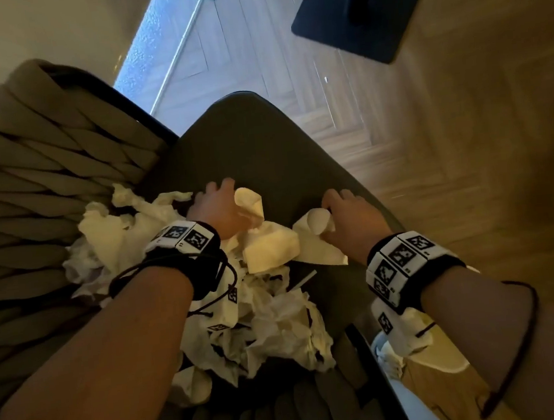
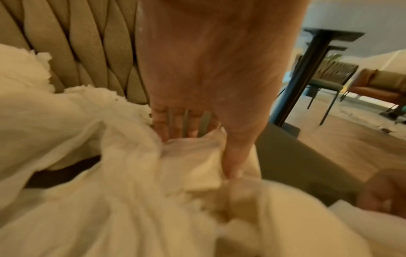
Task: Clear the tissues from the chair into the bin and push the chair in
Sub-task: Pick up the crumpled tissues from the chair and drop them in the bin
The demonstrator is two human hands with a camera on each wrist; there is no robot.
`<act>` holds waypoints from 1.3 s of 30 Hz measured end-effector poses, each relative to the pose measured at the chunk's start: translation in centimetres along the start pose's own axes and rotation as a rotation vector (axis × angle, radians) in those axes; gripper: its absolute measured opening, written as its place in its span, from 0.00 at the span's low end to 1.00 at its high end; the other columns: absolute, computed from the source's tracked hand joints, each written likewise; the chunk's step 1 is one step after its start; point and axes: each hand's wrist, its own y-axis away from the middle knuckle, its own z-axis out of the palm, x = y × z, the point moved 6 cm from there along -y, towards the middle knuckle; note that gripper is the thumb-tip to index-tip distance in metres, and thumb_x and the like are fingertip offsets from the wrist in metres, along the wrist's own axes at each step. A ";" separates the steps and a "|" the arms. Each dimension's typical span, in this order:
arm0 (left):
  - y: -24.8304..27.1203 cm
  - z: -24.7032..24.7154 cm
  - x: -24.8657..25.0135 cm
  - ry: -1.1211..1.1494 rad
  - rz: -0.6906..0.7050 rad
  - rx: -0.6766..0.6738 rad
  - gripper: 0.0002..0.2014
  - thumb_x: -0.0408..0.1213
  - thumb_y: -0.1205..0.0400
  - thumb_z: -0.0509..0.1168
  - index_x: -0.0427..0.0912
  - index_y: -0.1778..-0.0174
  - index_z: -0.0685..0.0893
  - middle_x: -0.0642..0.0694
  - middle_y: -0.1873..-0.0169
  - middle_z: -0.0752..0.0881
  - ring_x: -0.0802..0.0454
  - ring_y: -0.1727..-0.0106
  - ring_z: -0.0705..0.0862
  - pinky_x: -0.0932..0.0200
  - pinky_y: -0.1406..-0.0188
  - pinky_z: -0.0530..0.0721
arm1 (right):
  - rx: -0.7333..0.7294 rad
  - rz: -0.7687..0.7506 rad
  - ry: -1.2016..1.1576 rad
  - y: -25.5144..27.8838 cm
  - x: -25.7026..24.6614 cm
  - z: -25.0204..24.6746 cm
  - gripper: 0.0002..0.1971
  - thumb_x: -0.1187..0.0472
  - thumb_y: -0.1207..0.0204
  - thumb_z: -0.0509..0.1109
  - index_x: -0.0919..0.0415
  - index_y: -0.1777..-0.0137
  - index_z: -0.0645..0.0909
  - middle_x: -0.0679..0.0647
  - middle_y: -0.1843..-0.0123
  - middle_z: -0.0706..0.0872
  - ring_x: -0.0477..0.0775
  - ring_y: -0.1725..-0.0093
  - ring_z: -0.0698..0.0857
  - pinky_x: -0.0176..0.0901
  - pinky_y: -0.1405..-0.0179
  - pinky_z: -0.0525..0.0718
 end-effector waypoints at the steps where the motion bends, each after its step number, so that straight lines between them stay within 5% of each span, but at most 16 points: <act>1: -0.2 0.0 -0.4 0.001 0.015 0.014 0.39 0.56 0.27 0.68 0.46 0.23 0.62 0.36 0.26 0.69 0.34 0.28 0.72 0.35 0.32 0.75 | 0.003 0.010 -0.024 0.0 0.0 0.1 0.17 0.60 0.25 0.69 0.57 0.37 0.72 0.59 0.40 0.80 0.63 0.42 0.81 0.57 0.44 0.83; 5: -0.2 -0.5 -1.4 0.122 0.019 0.086 0.26 0.50 0.22 0.66 0.45 0.31 0.70 0.40 0.37 0.81 0.38 0.35 0.79 0.39 0.34 0.78 | 0.017 0.080 -0.110 0.2 0.2 0.6 0.16 0.59 0.23 0.67 0.58 0.37 0.72 0.59 0.39 0.80 0.62 0.42 0.81 0.56 0.44 0.83; 9: 0.1 -1.9 -2.2 0.265 0.052 0.181 0.03 0.45 0.21 0.65 0.54 0.56 0.77 0.48 0.53 0.84 0.42 0.42 0.82 0.39 0.37 0.79 | 0.031 0.119 -0.085 0.5 -0.3 0.7 0.26 0.49 0.30 0.73 0.59 0.36 0.73 0.59 0.37 0.76 0.62 0.39 0.79 0.57 0.42 0.83; 13: 0.7 -3.6 -2.8 0.341 0.098 0.235 0.03 0.45 0.20 0.64 0.52 0.57 0.79 0.53 0.63 0.81 0.47 0.51 0.83 0.42 0.41 0.81 | -0.042 0.153 -0.018 0.4 -0.7 1.0 0.30 0.48 0.34 0.77 0.60 0.36 0.73 0.60 0.35 0.75 0.65 0.37 0.78 0.60 0.39 0.81; 17: 1.9 -5.4 -3.5 0.531 0.121 0.333 0.04 0.42 0.19 0.64 0.47 0.54 0.79 0.51 0.63 0.79 0.51 0.58 0.80 0.56 0.60 0.79 | -0.132 0.198 -0.100 0.1 -0.8 1.5 0.15 0.53 0.28 0.72 0.62 0.47 0.79 0.61 0.43 0.81 0.62 0.45 0.83 0.51 0.49 0.83; 20: 2.8 -7.0 -3.8 0.761 0.144 0.367 0.02 0.38 0.18 0.64 0.46 0.55 0.79 0.51 0.64 0.79 0.55 0.62 0.78 0.61 0.64 0.76 | -0.200 0.195 -0.326 0.3 -0.9 1.7 0.08 0.56 0.23 0.68 0.61 0.53 0.80 0.57 0.52 0.84 0.57 0.49 0.84 0.46 0.55 0.80; 25: 4.4 -8.3 -2.4 0.841 0.197 0.343 0.05 0.38 0.19 0.65 0.50 0.61 0.78 0.50 0.69 0.79 0.55 0.67 0.78 0.60 0.65 0.76 | -0.063 0.136 -0.485 1.0 -0.2 -0.2 0.06 0.57 0.21 0.67 0.59 0.53 0.78 0.50 0.59 0.80 0.50 0.53 0.80 0.35 0.65 0.73; 32: 8.1 -10.3 1.0 0.846 0.290 0.366 0.07 0.40 0.19 0.67 0.40 0.54 0.82 0.41 0.65 0.83 0.50 0.63 0.80 0.58 0.62 0.78 | 0.087 0.174 -0.697 3.3 1.6 -2.2 0.12 0.55 0.19 0.65 0.59 0.40 0.79 0.53 0.48 0.83 0.53 0.46 0.82 0.40 0.59 0.79; 35: 9.7 -10.8 3.3 0.902 0.326 0.322 0.08 0.42 0.19 0.68 0.40 0.53 0.83 0.36 0.60 0.87 0.46 0.62 0.83 0.55 0.60 0.83 | 0.140 0.175 -0.796 4.4 2.2 -2.7 0.10 0.54 0.19 0.64 0.53 0.40 0.79 0.52 0.45 0.83 0.54 0.42 0.82 0.50 0.47 0.84; 39: 10.8 -10.7 5.9 1.173 0.347 0.201 0.04 0.39 0.18 0.65 0.45 0.58 0.81 0.45 0.59 0.87 0.51 0.60 0.87 0.56 0.62 0.86 | 0.115 0.108 -0.980 4.7 0.8 -3.3 0.06 0.57 0.19 0.64 0.51 0.44 0.79 0.58 0.42 0.85 0.59 0.41 0.84 0.61 0.40 0.85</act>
